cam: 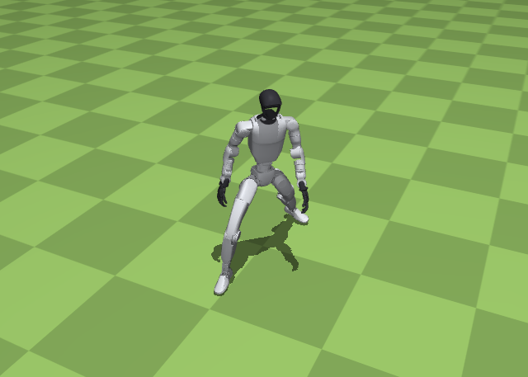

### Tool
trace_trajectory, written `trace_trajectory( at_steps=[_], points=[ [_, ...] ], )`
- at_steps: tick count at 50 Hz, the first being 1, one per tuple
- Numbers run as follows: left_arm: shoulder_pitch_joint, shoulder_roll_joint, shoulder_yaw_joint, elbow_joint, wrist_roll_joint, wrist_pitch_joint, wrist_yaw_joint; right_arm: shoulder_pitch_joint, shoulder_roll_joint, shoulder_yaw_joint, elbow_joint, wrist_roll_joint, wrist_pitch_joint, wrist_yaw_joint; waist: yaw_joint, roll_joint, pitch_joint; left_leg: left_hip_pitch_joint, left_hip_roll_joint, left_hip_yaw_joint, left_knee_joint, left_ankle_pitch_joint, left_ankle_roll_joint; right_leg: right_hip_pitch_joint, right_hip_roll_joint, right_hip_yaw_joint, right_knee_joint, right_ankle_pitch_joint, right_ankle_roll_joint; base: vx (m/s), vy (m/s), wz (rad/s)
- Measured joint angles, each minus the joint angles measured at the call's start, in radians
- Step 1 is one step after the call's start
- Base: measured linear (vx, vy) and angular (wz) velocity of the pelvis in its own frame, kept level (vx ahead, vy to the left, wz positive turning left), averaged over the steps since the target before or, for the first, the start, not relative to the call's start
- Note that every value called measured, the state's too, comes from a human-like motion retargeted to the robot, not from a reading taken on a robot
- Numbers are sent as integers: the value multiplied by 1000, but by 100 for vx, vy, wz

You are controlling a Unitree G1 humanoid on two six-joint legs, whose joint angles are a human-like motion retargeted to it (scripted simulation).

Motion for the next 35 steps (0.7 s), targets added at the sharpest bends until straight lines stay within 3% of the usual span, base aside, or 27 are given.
trace_trajectory(
  at_steps=[8, 13, 18, 26, 35],
  points=[
    [25, 74, 48, -12, 57, 29, 11, -19, -13, -3, -17, 12, -27, -31, -34, -26, -53, -120, 213, -90, 203, 19, 8, -145, -29, -3, 457, -276, -55, 21, -51, 8],
    [-1, 112, 42, -11, 56, 37, 45, -37, -29, -33, -42, 53, -45, -82, -56, -80, -54, -157, 256, -144, 292, -9, 6, -196, -73, 29, 635, -383, -77, 12, -30, 11],
    [-68, 99, 17, 20, 27, 52, 77, -63, -63, -65, -48, 113, -53, -134, -62, -87, -30, -164, 283, -164, 338, -21, 18, -215, -86, 47, 715, -432, -106, 4, -10, 2],
    [-107, 45, -60, 4, 22, 28, 48, -106, -91, -65, -3, 163, -45, -136, -72, -48, -27, -176, 262, -141, 337, -1, 6, -215, -57, 41, 622, -363, -150, -4, 10, -8],
    [-50, -70, -92, -9, 102, -12, -20, -115, -124, -74, 29, 176, -44, -71, -108, 10, -63, -134, 107, -49, 230, -20, 0, -111, -27, 33, 234, -123, -74, -12, 39, -3]
  ],
)
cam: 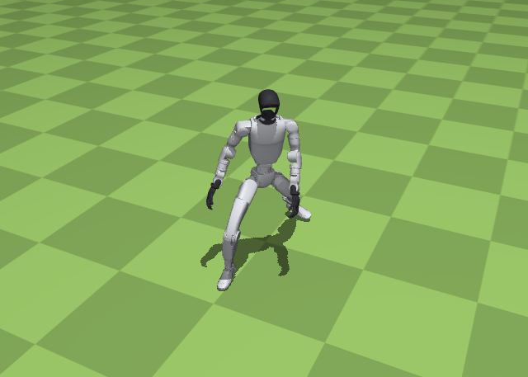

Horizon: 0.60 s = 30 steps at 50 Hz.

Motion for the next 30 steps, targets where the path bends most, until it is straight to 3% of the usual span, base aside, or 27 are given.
trace_trajectory(
  at_steps=[10, 16, 21, 30],
  points=[
    [97, -62, -6, -13, -36, -52, -69, -37, -51, 30, 32, -66, 21, 45, -38, 18, -10, 131, -266, 98, -268, 1, 0, 241, 50, -48, -656, 365, 83, -17, 44, -8],
    [150, -53, 25, 39, -37, -42, -73, 7, -28, 20, 36, -99, 34, 66, -31, -9, 8, 178, -332, 101, -290, -8, 0, 372, 72, -84, -883, 472, 86, -9, 14, -7],
    [172, -33, 45, 95, 27, -28, -52, 34, -5, 25, 56, -124, 46, 98, -20, 10, 10, 202, -307, 115, -293, -10, 0, 354, 75, -69, -814, 434, 86, 3, -3, -2],
    [250, 52, 123, 50, -47, -27, -19, 81, 40, 14, 50, -135, 42, 119, -4, 87, -47, 142, -131, 124, -266, 34, 0, 71, 46, -8, -274, 149, 86, 14, -32, 5]
  ],
)
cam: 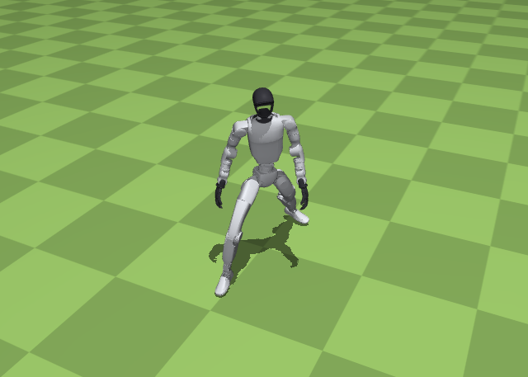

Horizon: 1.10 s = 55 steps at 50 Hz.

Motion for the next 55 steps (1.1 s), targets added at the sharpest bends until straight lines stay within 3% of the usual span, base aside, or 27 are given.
trace_trajectory(
  at_steps=[7, 11, 17, 23, 28, 36, 49, 55],
  points=[
    [49, 53, 187, -19, -75, 45, 76, 62, 48, -24, -19, -17, -13, -45, 57, 15, -49, -99, 251, -56, 200, 26, 5, -120, 4, -38, 432, -279, 0, 24, -56, 2],
    [30, 73, 229, -13, -77, 71, 107, 65, 64, -16, -33, -38, -13, -77, 64, -34, -43, -149, 310, -128, 287, 10, 9, -140, -29, -27, 609, -403, -10, 18, -44, 30],
    [-27, 70, 142, -21, 33, 93, 77, 57, 50, -28, -77, -35, -21, -124, 57, -99, -14, -154, 323, -199, 326, -65, 23, -137, -87, 13, 778, -526, -10, 12, -25, 36],
    [-93, 37, -46, -77, 203, 77, 15, 23, 18, -37, -103, 8, -36, -167, 52, -113, 18, -170, 327, -240, 390, -56, 33, -126, -114, 34, 832, -547, -49, 3, -4, 7],
    [-140, 10, -147, -145, 252, 48, -7, -5, 11, -32, -112, 26, -46, -173, 43, -103, 26, -176, 310, -238, 404, -36, 27, -121, -115, 33, 782, -489, -68, -2, 13, -6],
    [-189, -69, -159, -173, 191, 23, 2, -8, 15, -15, -95, 24, -37, -155, 28, -68, 20, -140, 222, -170, 302, -7, 8, -80, -99, 19, 519, -298, -25, -11, 34, -2],
    [-222, -140, -144, -135, 0, -7, 0, -6, 46, 12, -39, 47, -7, -111, 61, -63, 10, -53, -106, 3, -27, 15, 0, 130, 18, -94, -372, 221, 0, -23, 46, -21],
    [-229, -119, -162, -128, 31, -14, -31, 33, 82, 4, 3, 66, -4, -101, 91, -106, 53, 3, -197, 15, -75, 13, 0, 293, 54, -151, -681, 341, 0, -11, 20, -9]
  ],
)
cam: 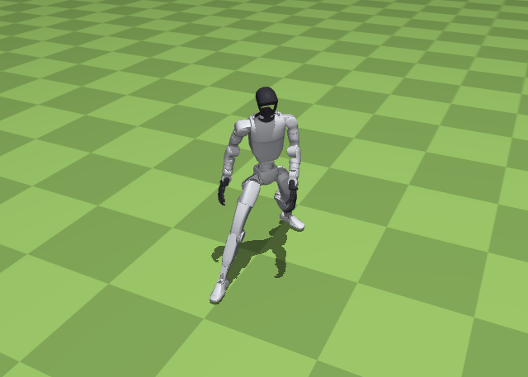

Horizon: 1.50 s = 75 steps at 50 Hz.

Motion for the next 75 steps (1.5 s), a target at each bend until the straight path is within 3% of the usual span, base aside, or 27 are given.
trace_trajectory(
  at_steps=[4, 8, 15, 20, 28, 35, 41, 45, 50, 55, 62, 69, 75],
  points=[
    [-7, 17, -3, 25, 14, 3, 18, 12, 11, -16, 1, 8, -7, -14, 12, -8, 21, 8, -5, 9, 16, -5, 0, 3, 6, 14, -7, -4, 0, 0, 1, -12],
    [-9, 34, 7, 53, 13, 12, 44, 15, 5, -35, -28, 19, -19, -35, 24, 13, 26, 6, 44, 35, 44, -5, 0, -79, 12, 55, 136, -58, 0, 11, -13, -26],
    [4, 56, 41, 96, 1, 44, 75, 6, -37, -22, -66, 30, -17, -17, 12, 73, 10, -12, 211, 38, 114, 19, 0, -302, -37, 144, 657, -319, -3, 28, -33, 3],
    [2, 78, 69, 97, 9, 77, 86, -17, -61, 14, -73, 6, -14, -10, 12, 85, 19, -103, 380, -33, 276, 60, 20, -389, -51, 116, 973, -505, -66, 24, -56, 10],
    [-31, 140, 99, 14, 0, 87, 105, -60, -52, 92, -115, -32, -40, -48, 50, -5, 22, -239, 523, -148, 439, 105, 18, -481, -71, 83, 1293, -718, -145, 15, -45, 1],
    [-75, 121, 90, 4, 18, 90, 123, -90, -64, 142, -123, -57, -56, -90, 44, -57, 50, -263, 569, -149, 473, 109, 27, -498, -106, 80, 1418, -785, -172, 6, -15, 13],
    [-84, 123, 82, -28, 6, 74, 117, -130, -50, 144, -131, -67, -54, -87, 12, -63, 91, -273, 546, -214, 496, 139, 8, -517, -102, 97, 1380, -735, -187, -4, 10, -14],
    [-70, 141, 119, -66, -37, 56, 123, -134, -24, 156, -138, -87, -47, -59, -9, -90, 118, -275, 467, -250, 488, 135, 0, -522, -94, 130, 1262, -654, -170, -12, 27, -16],
    [-51, 148, 175, -108, -98, 35, 122, -92, -8, 211, -121, -168, -27, 8, 12, -138, 133, -314, 315, -371, 472, 5, 0, -507, -72, 171, 1029, -494, -118, -20, 39, -11],
    [-56, 131, 181, -122, -126, 24, 137, -44, -18, 255, -99, -203, -20, 70, 63, -126, 139, -317, 352, -306, 404, -70, 0, -446, -2, 95, 806, -353, -96, -31, 39, -12],
    [-130, 97, 117, -58, -100, 2, 209, -53, -6, 236, -62, -120, -4, 46, 94, -210, 175, -384, 195, -280, 432, -154, 0, -294, 15, 90, 327, -117, -37, -27, 48, 21],
    [-170, 91, 88, -2, -51, 6, 191, -40, 28, 238, -81, -79, -9, 84, 153, -256, 238, -424, 132, -321, 485, -131, 0, -124, 80, 90, 16, -51, 0, -11, 14, 19],
    [-154, 77, 89, -7, -48, -3, 198, -17, 21, 210, -70, -87, -2, 109, 188, -233, 231, -386, 124, -303, 401, -103, 0, -141, 73, 111, 37, 13, 0, 2, -6, 13]
  ],
)
